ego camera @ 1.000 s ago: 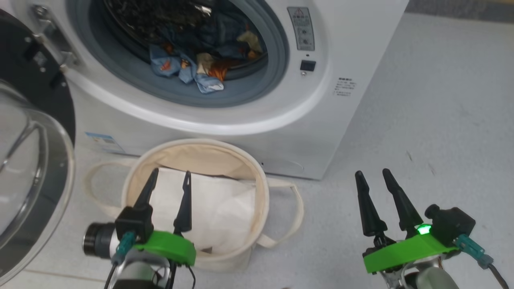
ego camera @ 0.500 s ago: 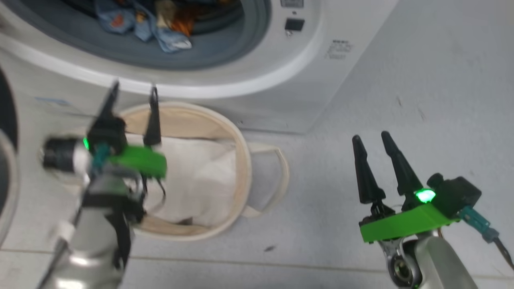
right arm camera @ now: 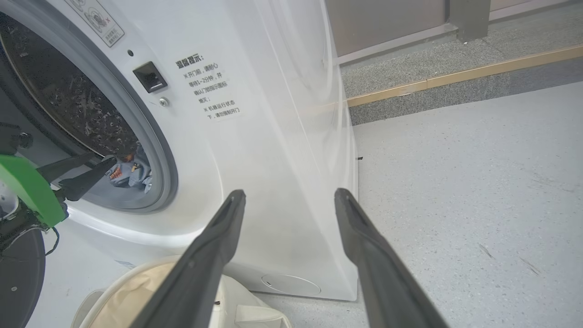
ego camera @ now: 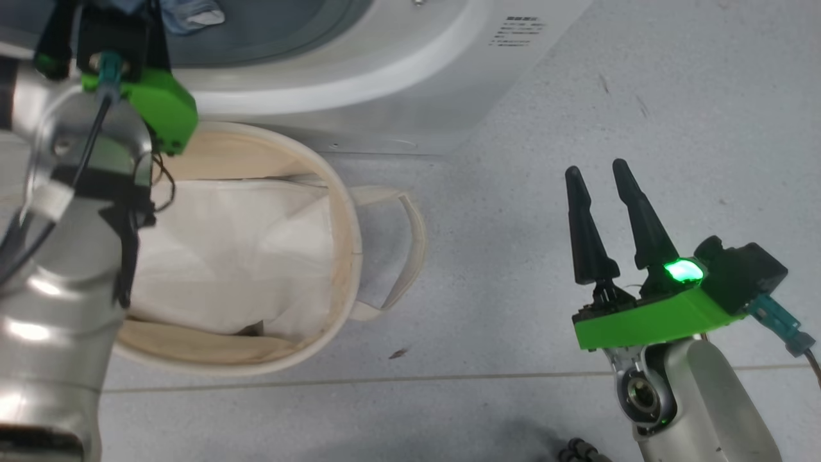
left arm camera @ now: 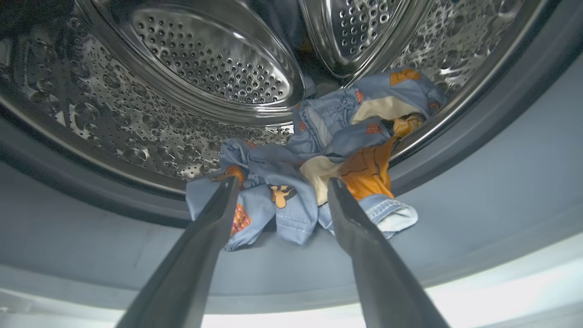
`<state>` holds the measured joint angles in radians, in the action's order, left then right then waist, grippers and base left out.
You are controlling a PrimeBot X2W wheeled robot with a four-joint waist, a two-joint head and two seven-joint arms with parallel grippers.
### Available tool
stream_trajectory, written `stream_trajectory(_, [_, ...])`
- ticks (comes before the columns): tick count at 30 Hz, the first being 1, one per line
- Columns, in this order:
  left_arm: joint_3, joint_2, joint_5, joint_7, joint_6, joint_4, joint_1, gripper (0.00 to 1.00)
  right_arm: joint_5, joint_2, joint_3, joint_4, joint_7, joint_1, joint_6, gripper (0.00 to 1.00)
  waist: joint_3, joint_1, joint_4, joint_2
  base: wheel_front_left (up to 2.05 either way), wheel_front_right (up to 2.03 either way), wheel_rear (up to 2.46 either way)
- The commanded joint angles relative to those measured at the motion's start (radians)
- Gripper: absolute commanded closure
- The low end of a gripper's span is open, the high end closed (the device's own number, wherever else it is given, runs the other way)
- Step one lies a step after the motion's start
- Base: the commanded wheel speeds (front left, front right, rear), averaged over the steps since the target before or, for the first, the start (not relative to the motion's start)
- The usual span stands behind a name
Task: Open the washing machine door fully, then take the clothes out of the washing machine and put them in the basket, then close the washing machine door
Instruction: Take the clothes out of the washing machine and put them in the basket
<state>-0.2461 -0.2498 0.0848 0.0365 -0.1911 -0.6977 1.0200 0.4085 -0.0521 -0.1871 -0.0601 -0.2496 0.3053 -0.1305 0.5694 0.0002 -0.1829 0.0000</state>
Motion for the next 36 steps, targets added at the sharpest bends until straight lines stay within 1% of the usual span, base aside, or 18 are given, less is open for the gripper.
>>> stream_trajectory(1, [0.006,-0.053,0.034,-0.036,-0.017,0.0,0.056,0.0,0.01,0.002,-0.026,0.032,-0.012,0.009,0.0,0.0,0.011,-0.0002,-0.011,0.0,0.0,0.0,0.0])
stream_trajectory(7, [-0.043,-0.074,0.101,-0.133,-0.029,-0.098,0.153,0.0,0.025,0.002,-0.061,0.035,-0.012,0.018,0.0,0.0,0.015,-0.0002,-0.025,0.0,0.0,0.0,0.0])
stream_trajectory(9, [-0.064,-0.081,0.126,-0.171,-0.029,-0.134,0.184,0.0,0.031,0.002,-0.071,0.054,-0.012,0.024,0.0,0.0,0.019,-0.0002,-0.027,0.0,0.0,0.0,0.0])
stream_trajectory(13, [-0.087,-0.076,0.137,-0.206,-0.005,-0.193,0.234,0.0,0.04,0.002,-0.08,0.091,-0.012,0.021,0.0,0.0,0.028,-0.0002,-0.029,0.0,0.0,0.0,0.0])
stream_trajectory(16, [-0.101,-0.075,0.143,-0.218,-0.001,-0.247,0.277,0.0,0.036,0.002,-0.098,0.093,-0.012,0.022,0.0,0.0,0.043,-0.0002,-0.036,0.0,0.0,0.0,0.0])
stream_trajectory(21, [-0.105,-0.067,0.134,-0.199,0.003,-0.284,0.314,0.0,0.036,0.002,-0.102,0.097,-0.012,0.029,0.0,0.0,0.064,-0.0002,-0.046,0.0,0.0,0.0,0.0])
stream_trajectory(25, [-0.106,-0.065,0.122,-0.18,0.005,-0.322,0.345,0.0,0.01,0.002,-0.117,0.103,-0.012,0.038,0.0,0.0,0.089,-0.0002,-0.057,0.0,0.0,0.0,0.0])
stream_trajectory(27, [-0.114,-0.072,0.13,-0.183,-0.003,-0.345,0.364,0.0,0.009,0.002,-0.115,0.108,-0.012,0.041,0.0,0.0,0.104,-0.0002,-0.06,0.0,0.0,0.0,0.0])
stream_trajectory(32, [-0.143,-0.103,0.168,-0.191,-0.045,-0.394,0.41,0.0,0.006,0.002,-0.112,0.12,-0.012,0.054,0.0,0.0,0.137,-0.0002,-0.066,0.0,0.0,0.0,0.0])
stream_trajectory(36, [-0.144,-0.105,0.161,-0.175,-0.061,-0.425,0.43,0.0,0.001,0.002,-0.107,0.121,-0.012,0.059,0.0,0.0,0.146,-0.0002,-0.06,0.0,0.0,0.0,0.0])
